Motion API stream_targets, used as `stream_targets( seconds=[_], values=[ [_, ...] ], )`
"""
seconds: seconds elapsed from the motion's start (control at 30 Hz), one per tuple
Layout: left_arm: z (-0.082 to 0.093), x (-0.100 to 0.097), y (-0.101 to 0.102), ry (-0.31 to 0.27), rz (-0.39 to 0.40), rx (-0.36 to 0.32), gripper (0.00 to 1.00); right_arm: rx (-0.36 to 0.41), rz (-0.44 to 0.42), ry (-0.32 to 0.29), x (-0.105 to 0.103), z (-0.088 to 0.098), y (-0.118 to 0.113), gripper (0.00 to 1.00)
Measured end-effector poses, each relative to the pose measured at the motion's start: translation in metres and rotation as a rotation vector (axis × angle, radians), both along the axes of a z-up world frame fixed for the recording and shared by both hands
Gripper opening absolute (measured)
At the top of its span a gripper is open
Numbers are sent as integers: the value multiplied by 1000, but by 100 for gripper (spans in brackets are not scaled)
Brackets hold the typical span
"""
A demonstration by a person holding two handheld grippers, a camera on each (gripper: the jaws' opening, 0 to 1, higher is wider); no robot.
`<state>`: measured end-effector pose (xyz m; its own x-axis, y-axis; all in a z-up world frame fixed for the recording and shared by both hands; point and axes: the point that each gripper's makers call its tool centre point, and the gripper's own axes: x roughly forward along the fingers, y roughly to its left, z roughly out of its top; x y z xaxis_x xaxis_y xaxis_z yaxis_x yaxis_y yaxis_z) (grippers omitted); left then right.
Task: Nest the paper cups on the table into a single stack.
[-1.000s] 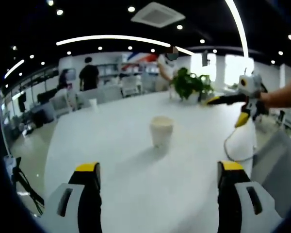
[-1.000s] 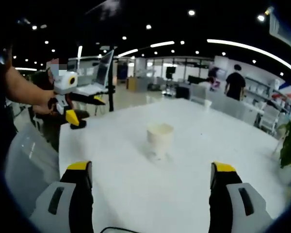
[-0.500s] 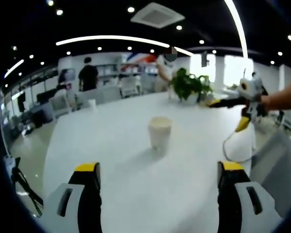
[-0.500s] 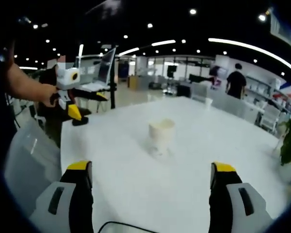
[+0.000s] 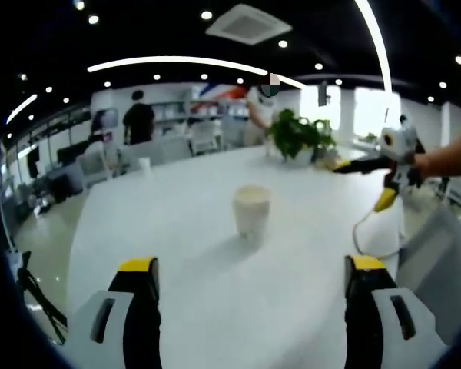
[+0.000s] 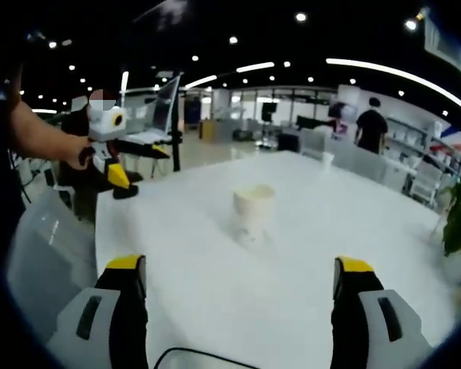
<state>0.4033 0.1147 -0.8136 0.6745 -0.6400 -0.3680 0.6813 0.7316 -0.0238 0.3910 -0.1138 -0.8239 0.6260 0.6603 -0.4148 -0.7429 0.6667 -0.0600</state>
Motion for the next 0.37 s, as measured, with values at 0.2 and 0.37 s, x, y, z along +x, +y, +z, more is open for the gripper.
stream_targets(
  seconds=[0.2,0.37],
  values=[
    [-2,0,1,4,-1,5,98,-1,-2,1,1,-1,0,100],
    [-2,0,1,6,-2,7,98,0,-2,4,0,-1,0,100]
  ],
)
